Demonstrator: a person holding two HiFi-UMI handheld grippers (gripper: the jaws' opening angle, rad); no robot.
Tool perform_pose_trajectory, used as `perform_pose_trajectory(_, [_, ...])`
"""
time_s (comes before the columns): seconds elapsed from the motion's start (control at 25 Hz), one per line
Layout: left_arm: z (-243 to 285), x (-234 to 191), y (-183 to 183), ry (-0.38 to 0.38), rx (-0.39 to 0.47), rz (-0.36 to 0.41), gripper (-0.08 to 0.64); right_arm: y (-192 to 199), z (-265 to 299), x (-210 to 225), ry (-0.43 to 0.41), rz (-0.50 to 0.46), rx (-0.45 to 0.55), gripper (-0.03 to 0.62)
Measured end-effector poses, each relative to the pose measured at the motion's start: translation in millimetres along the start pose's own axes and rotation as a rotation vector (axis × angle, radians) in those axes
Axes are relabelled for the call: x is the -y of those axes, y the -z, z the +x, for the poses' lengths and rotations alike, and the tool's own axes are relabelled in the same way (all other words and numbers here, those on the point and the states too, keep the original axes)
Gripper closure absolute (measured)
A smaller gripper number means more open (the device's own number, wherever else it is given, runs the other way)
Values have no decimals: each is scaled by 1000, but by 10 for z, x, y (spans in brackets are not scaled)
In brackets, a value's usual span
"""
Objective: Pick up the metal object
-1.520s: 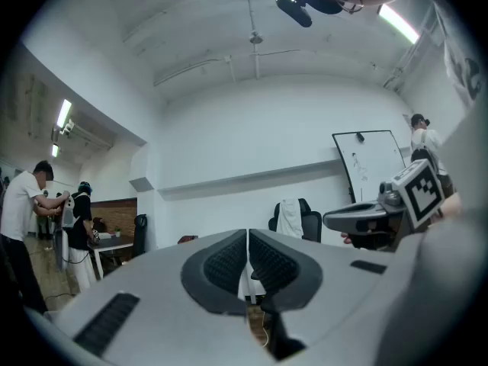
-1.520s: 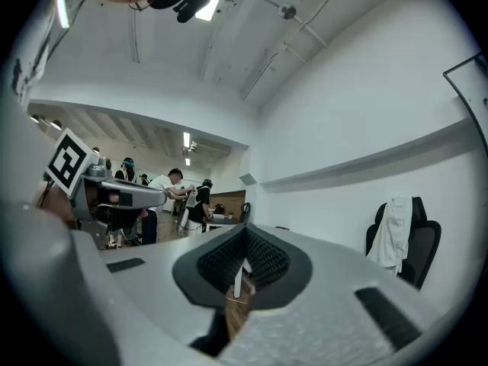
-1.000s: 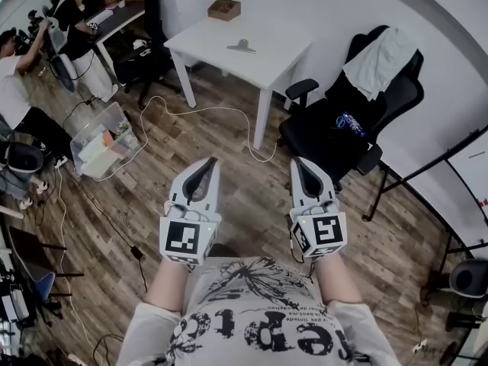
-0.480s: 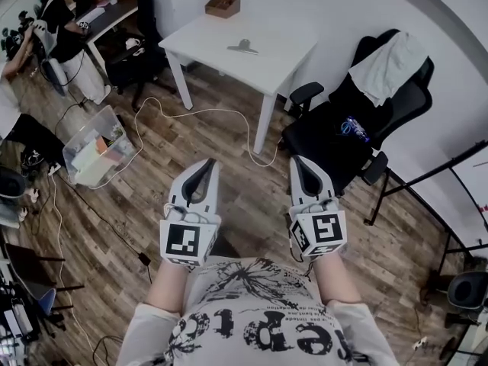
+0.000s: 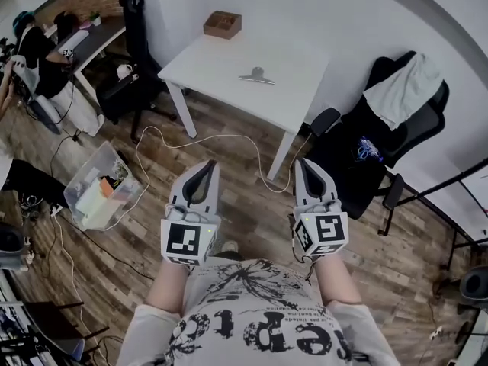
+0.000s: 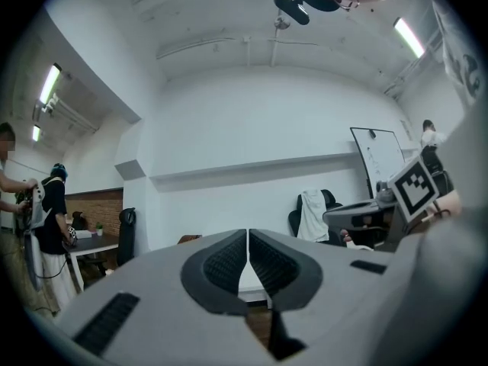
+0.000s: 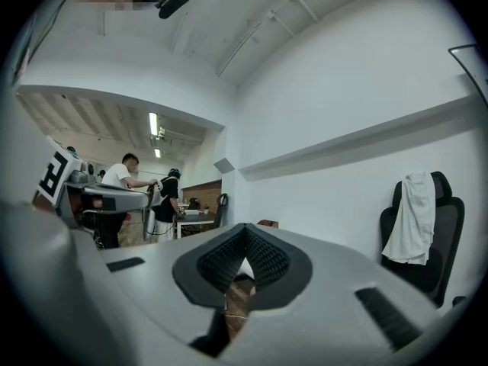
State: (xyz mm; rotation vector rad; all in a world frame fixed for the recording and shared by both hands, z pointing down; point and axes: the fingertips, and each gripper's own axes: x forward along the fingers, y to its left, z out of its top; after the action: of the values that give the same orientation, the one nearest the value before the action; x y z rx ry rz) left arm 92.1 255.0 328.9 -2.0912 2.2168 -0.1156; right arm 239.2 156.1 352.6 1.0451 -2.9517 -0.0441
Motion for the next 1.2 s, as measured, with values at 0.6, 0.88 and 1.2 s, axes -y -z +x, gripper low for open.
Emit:
perform_pose_trajectory(0.6, [1227,-1656,626,-6,-77,-63,548,405,2066,-78,31,48,-103,600])
perform_pose_trajectory(0.88, [2207,-2160,682,-43,-70,-49,548,506,3192,503,60,67,-74,600])
perform_pose_trajectory(1.2, [3787,-2693,651,-17,-45,-27,548,541,4567,1308,95,58,-119,600])
